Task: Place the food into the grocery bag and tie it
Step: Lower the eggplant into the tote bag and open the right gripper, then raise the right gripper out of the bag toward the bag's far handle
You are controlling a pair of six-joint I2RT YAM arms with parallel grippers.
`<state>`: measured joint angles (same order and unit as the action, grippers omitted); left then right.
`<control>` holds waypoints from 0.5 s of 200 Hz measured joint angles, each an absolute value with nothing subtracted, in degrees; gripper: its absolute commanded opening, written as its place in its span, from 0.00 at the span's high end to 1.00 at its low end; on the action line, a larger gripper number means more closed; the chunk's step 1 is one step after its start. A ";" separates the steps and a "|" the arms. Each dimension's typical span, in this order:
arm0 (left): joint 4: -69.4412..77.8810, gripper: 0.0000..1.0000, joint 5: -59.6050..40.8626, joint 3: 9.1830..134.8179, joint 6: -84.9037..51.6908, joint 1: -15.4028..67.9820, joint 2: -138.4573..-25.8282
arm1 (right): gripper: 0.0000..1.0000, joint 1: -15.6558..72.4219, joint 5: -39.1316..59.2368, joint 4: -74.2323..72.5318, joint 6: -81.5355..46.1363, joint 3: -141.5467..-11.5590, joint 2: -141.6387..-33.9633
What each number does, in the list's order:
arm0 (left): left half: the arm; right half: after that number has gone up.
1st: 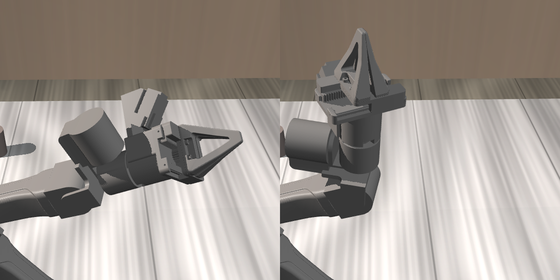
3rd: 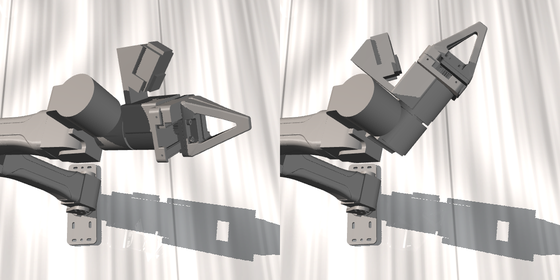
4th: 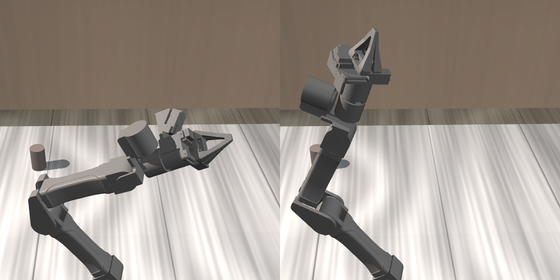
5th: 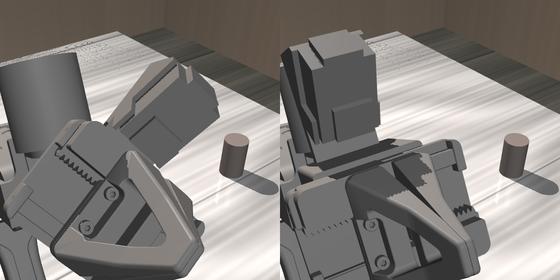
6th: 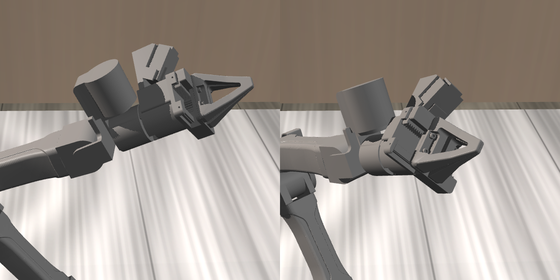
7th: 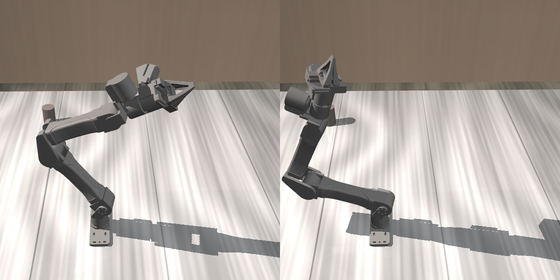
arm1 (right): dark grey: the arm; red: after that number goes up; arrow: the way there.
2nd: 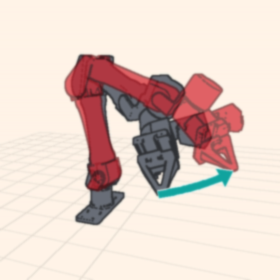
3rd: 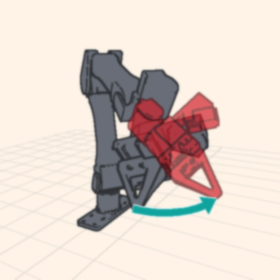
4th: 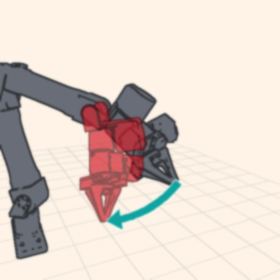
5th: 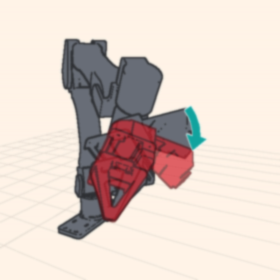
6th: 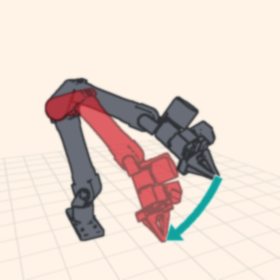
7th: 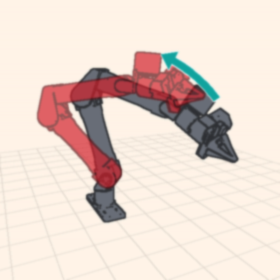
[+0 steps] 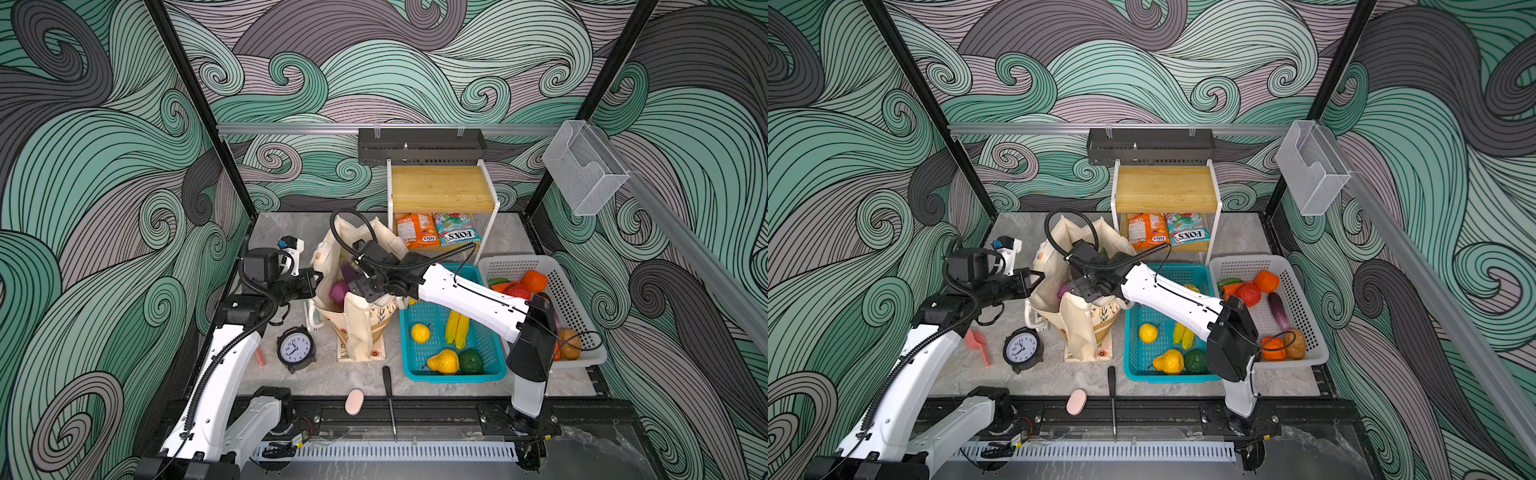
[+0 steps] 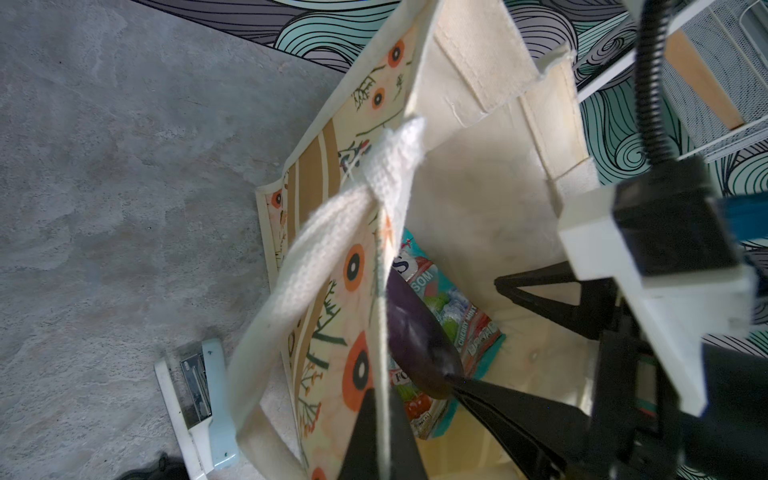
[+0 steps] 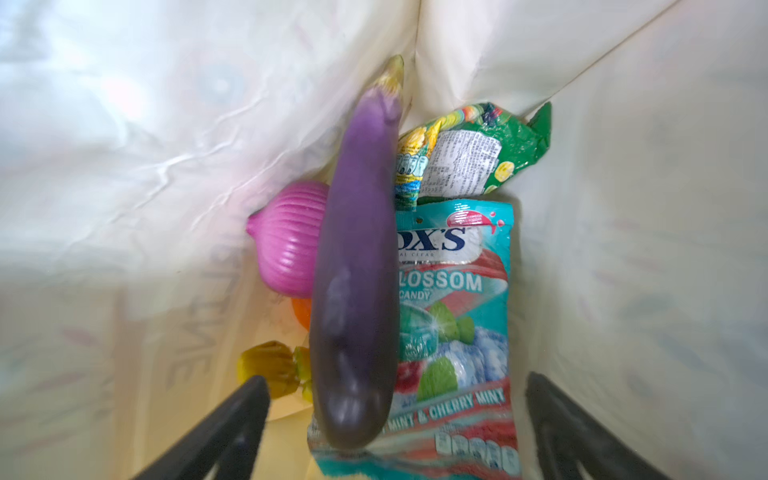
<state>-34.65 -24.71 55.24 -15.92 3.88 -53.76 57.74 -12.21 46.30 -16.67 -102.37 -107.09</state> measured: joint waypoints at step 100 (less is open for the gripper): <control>-34.17 1.00 -24.67 55.24 -15.90 3.88 -53.76 | 0.00 57.43 -10.66 35.59 -16.93 -86.46 -84.47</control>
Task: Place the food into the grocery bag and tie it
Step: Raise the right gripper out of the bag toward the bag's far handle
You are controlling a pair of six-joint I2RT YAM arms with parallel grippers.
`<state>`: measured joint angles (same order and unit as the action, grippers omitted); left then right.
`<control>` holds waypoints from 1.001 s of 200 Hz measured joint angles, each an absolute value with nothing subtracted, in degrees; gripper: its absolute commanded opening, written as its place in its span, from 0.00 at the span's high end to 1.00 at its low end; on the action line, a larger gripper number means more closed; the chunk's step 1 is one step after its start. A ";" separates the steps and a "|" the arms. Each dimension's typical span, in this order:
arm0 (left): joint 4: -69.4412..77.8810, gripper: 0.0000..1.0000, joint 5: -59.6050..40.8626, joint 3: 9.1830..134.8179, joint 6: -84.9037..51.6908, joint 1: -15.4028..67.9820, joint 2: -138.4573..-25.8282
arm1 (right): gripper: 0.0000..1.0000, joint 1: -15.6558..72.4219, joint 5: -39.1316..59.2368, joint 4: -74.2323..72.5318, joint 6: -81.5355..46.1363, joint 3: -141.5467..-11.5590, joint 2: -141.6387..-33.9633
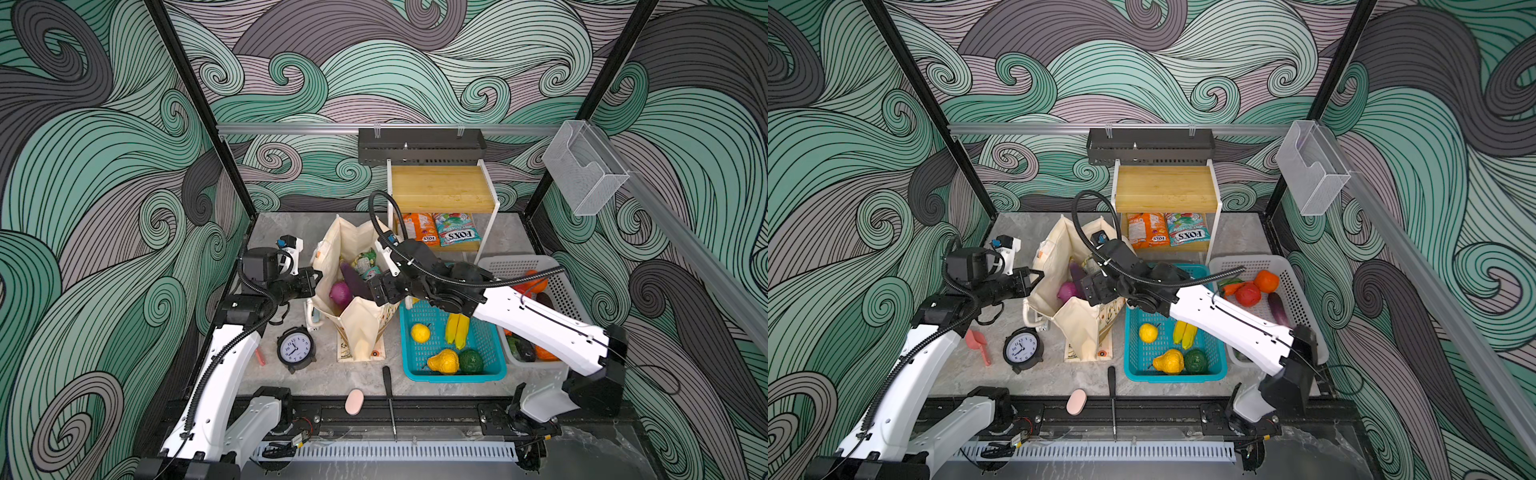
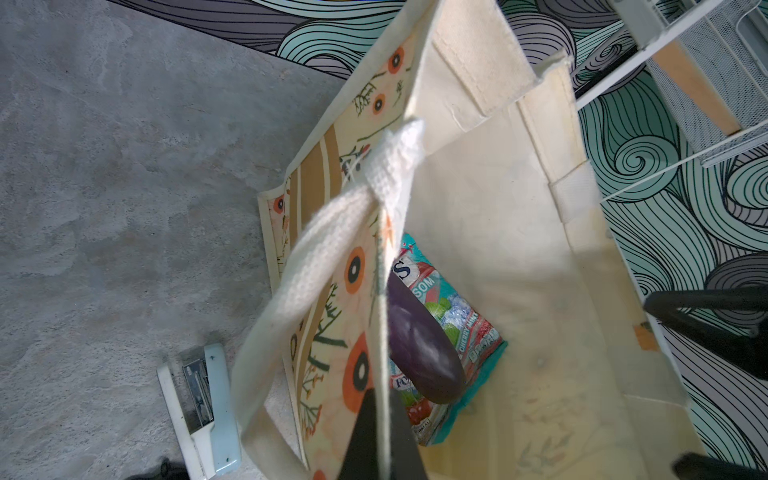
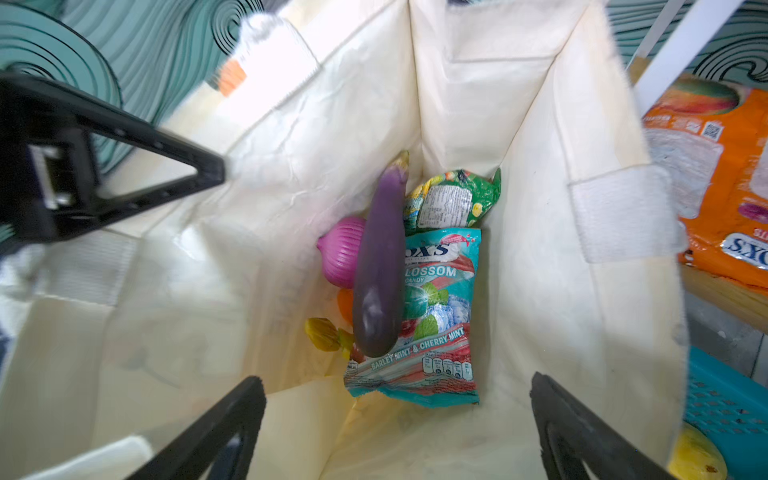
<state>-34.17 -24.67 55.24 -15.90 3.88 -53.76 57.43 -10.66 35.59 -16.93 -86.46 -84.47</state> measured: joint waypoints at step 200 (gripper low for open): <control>-38.76 1.00 -20.49 60.07 -17.56 3.90 -53.78 | 1.00 45.69 4.56 29.41 -29.39 -77.58 -82.87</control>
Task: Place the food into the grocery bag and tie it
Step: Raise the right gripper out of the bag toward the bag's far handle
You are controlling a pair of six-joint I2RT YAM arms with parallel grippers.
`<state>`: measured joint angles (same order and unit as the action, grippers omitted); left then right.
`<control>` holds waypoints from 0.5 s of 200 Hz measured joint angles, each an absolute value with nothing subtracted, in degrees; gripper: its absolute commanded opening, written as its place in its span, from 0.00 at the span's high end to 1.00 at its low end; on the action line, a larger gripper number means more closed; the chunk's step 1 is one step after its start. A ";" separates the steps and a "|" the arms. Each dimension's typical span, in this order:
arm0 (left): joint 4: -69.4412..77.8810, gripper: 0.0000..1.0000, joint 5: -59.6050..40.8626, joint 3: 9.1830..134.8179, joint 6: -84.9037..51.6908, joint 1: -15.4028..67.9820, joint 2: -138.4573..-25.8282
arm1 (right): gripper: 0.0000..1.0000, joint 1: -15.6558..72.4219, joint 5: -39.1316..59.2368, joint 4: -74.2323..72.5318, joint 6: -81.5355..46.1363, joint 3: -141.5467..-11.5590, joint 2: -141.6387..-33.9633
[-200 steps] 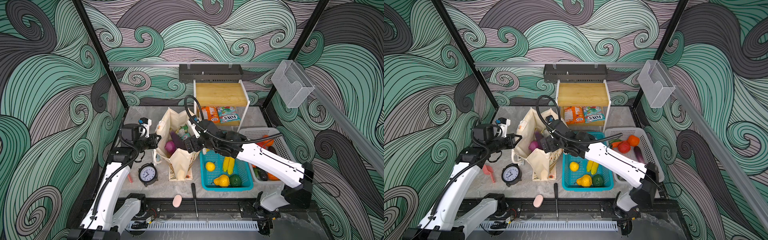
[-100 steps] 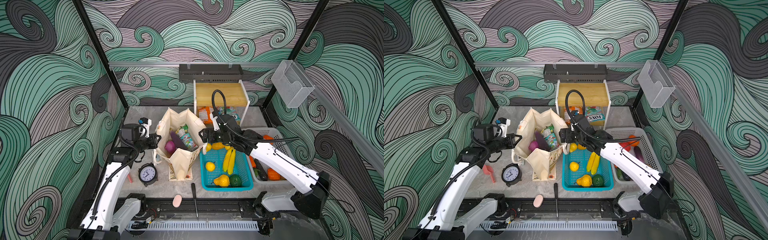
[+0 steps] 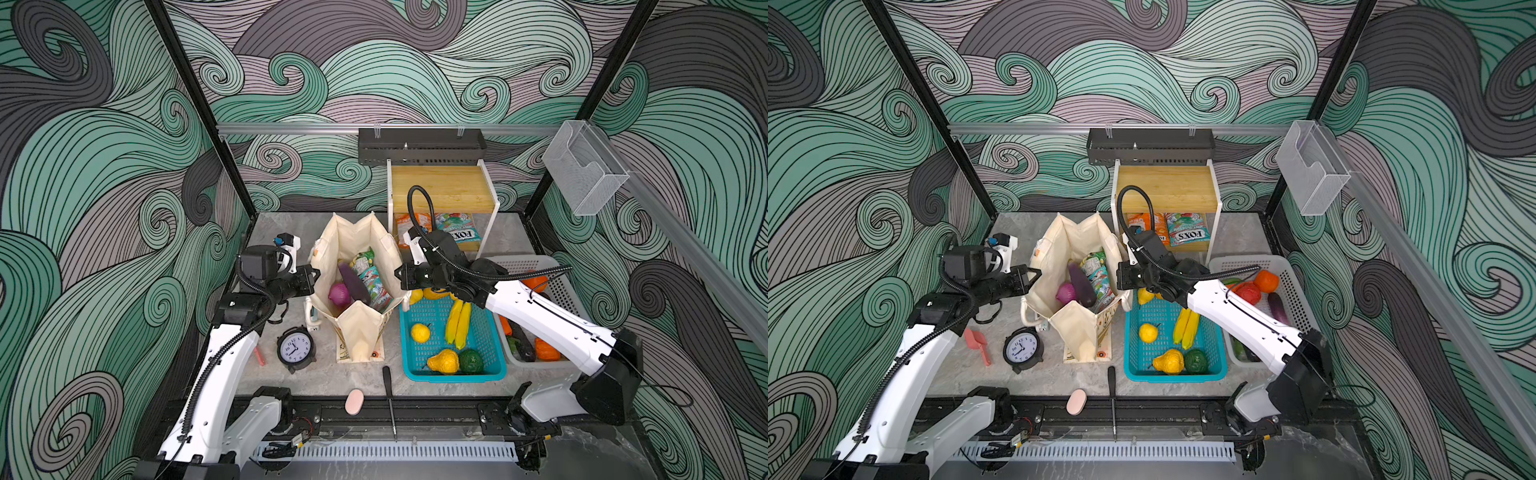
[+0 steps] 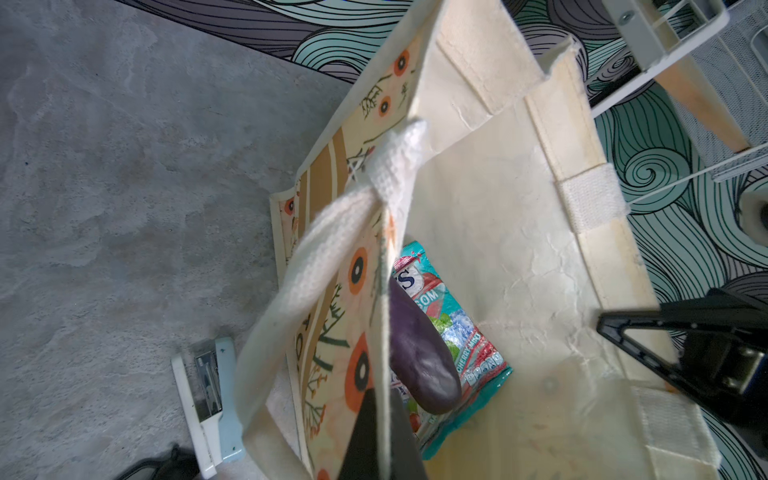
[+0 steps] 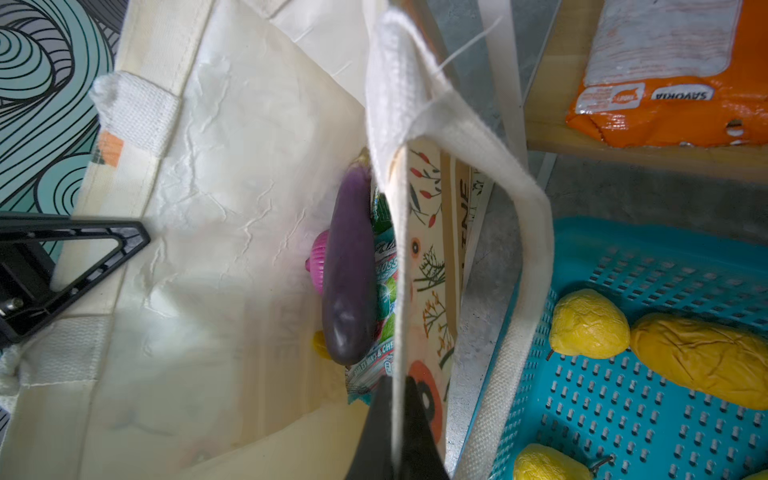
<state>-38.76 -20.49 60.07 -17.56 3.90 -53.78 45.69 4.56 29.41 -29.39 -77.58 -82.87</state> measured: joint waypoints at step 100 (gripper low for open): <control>-44.82 1.00 -15.66 71.07 -18.92 3.90 -54.89 | 1.00 47.57 1.91 34.09 -25.04 -84.95 -79.92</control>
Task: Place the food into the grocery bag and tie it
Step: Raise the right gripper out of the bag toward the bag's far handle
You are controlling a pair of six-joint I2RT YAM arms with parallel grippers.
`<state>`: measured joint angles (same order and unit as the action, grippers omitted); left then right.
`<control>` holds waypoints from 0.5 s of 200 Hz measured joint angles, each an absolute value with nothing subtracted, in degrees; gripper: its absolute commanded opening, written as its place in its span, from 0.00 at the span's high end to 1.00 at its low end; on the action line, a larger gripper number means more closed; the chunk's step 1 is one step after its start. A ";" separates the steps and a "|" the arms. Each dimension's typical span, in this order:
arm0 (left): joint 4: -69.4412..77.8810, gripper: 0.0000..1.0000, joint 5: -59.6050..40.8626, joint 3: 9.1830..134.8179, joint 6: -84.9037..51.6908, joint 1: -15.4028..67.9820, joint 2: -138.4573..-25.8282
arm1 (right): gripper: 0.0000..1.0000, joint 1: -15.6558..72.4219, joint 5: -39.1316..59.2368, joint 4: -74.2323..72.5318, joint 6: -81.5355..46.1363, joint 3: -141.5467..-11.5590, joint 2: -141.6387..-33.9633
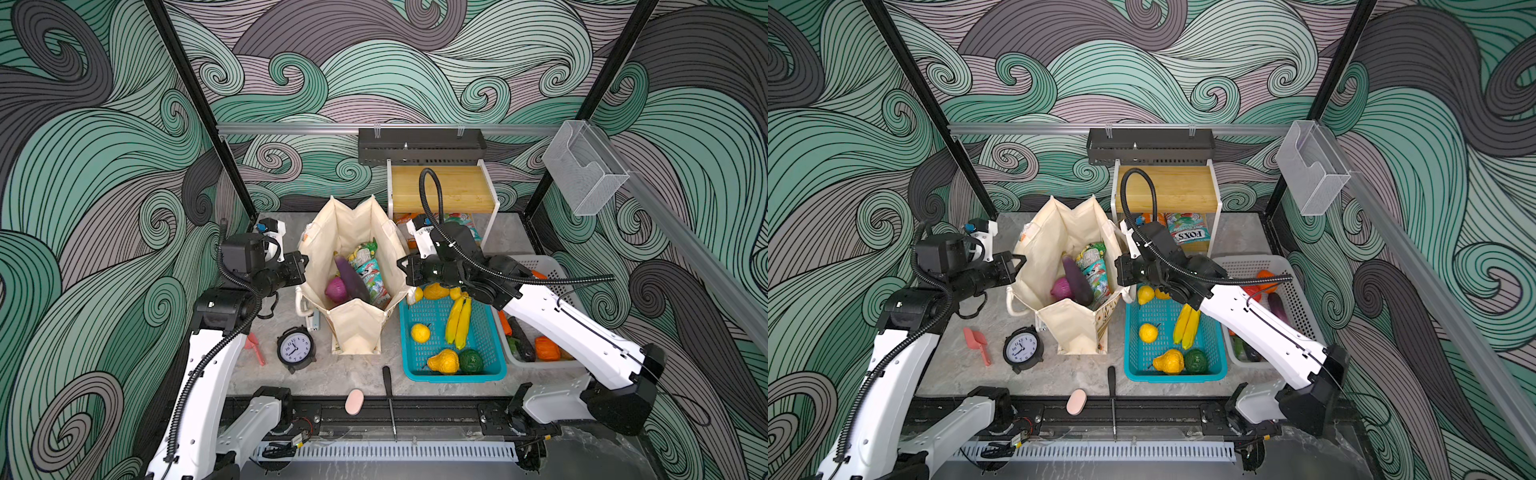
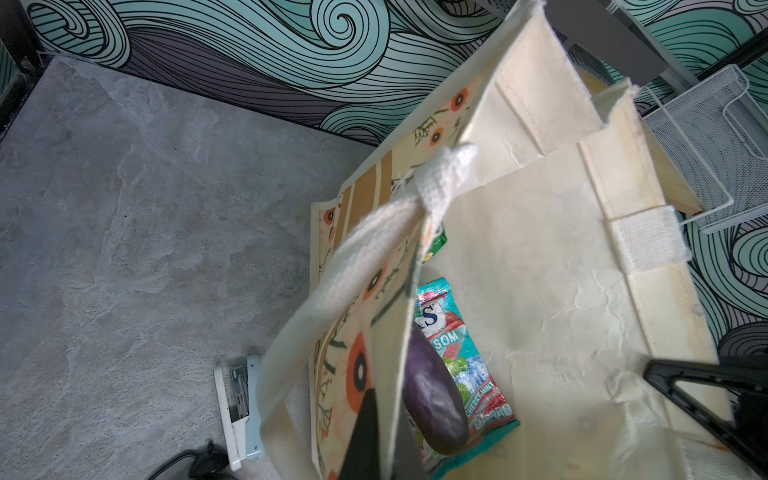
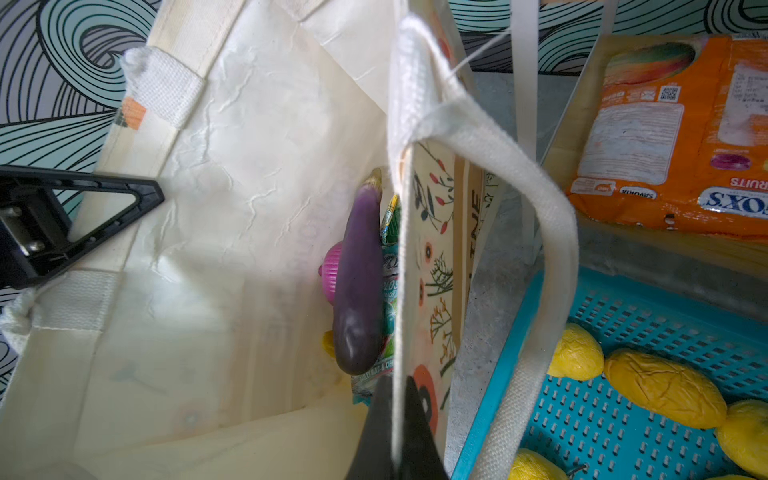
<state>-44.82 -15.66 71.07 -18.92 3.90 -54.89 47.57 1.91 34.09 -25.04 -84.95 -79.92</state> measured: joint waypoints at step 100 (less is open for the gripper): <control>-41.95 1.00 -15.86 65.49 -18.94 3.90 -56.90 | 1.00 49.87 -0.10 37.95 -22.90 -88.42 -87.05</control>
<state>-41.95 -15.86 65.49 -18.94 3.90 -56.90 49.87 -0.10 37.95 -22.90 -88.42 -87.05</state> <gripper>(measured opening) 0.048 0.053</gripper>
